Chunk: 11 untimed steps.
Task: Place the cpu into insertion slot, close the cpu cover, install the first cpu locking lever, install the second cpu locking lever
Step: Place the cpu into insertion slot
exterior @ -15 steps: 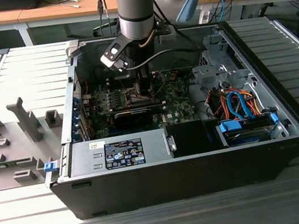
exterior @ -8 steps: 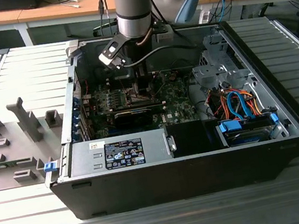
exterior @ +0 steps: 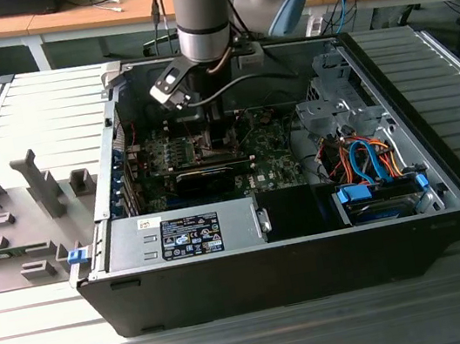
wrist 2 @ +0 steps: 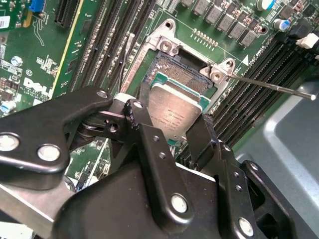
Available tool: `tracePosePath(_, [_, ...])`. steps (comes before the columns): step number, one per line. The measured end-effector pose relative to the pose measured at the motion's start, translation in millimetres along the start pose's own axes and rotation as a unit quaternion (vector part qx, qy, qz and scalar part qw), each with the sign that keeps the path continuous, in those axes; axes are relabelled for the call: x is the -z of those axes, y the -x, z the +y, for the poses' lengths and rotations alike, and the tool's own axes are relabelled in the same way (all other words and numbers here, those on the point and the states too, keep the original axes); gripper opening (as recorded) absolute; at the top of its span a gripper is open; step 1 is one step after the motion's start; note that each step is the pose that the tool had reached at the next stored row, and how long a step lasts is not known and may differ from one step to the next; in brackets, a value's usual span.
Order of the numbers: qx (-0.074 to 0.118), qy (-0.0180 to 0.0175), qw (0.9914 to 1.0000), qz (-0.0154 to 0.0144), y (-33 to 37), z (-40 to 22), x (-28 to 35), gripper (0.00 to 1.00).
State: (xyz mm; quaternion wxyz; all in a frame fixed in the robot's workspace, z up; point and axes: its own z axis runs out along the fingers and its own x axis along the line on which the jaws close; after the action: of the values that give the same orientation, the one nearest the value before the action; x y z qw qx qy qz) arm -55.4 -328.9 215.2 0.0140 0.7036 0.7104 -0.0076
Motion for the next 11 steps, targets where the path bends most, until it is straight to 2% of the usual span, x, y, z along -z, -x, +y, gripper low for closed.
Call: tracePosePath(11, [0.0, 0.0, 1.0, -0.0002, -0.2, -4.2, -4.7, 0.54])
